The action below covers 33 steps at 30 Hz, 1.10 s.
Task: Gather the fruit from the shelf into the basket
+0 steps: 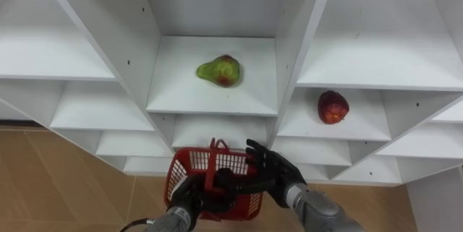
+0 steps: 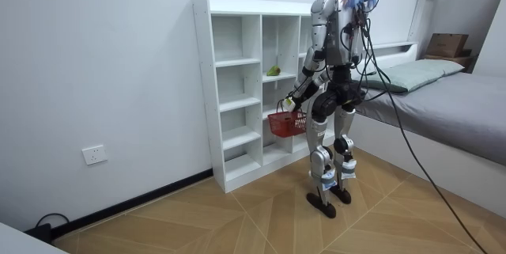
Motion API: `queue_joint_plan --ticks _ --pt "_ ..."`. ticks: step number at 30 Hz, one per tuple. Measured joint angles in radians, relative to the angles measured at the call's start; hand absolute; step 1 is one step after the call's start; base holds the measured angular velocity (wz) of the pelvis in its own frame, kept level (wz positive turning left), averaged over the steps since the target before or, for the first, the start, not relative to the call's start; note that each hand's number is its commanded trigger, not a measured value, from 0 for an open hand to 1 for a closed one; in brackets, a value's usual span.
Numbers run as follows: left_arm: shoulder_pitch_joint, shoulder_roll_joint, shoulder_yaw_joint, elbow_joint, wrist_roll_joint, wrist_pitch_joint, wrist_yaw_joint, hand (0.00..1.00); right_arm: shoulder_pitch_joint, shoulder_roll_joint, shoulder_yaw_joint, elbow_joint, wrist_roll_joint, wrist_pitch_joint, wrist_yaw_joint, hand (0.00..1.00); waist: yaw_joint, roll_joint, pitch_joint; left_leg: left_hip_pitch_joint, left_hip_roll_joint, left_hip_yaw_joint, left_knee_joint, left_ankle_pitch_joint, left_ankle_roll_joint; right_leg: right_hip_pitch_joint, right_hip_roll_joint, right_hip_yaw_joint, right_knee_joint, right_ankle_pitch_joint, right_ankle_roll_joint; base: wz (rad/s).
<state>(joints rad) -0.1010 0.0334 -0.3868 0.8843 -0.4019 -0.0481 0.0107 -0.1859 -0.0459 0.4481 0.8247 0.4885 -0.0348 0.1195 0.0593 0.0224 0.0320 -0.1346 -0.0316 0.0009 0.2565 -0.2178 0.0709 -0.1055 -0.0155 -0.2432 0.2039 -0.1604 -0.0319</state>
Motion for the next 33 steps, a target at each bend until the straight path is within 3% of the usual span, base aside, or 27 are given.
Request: queue_joint_plan --ticks 11,23,29,33 --pt "-0.005 0.011 0.000 0.000 -0.001 0.000 -0.002 1.00 0.000 0.000 0.001 0.000 0.023 0.000 -0.013 0.00 0.001 0.000 -0.0001 0.002 0.000 0.000 -0.001 0.000 0.000 0.003 0.000 -0.002 0.000 0.000 0.000 0.00" --pt "-0.005 0.003 -0.002 -0.001 0.002 -0.001 0.007 1.00 0.006 -0.001 0.003 0.000 0.010 -0.001 -0.019 0.00 -0.002 0.000 -0.0003 0.014 0.000 -0.001 -0.002 0.000 0.000 0.014 0.000 -0.003 -0.001 0.000 0.000 0.00" --pt "-0.002 0.019 -0.001 -0.001 0.001 -0.003 0.027 1.00 0.015 -0.041 0.032 -0.011 -0.069 -0.010 -0.022 0.00 0.002 -0.001 -0.0024 0.025 0.000 -0.001 -0.004 0.000 0.000 0.023 0.000 -0.003 0.000 0.000 0.000 0.00" --pt "0.016 0.041 0.001 -0.001 0.003 -0.003 0.030 1.00 0.048 -0.080 0.040 -0.069 -0.124 -0.011 -0.035 0.00 0.000 -0.011 -0.0126 0.030 0.000 -0.005 -0.003 0.001 -0.001 0.030 0.000 -0.008 -0.001 0.000 0.000 0.01"
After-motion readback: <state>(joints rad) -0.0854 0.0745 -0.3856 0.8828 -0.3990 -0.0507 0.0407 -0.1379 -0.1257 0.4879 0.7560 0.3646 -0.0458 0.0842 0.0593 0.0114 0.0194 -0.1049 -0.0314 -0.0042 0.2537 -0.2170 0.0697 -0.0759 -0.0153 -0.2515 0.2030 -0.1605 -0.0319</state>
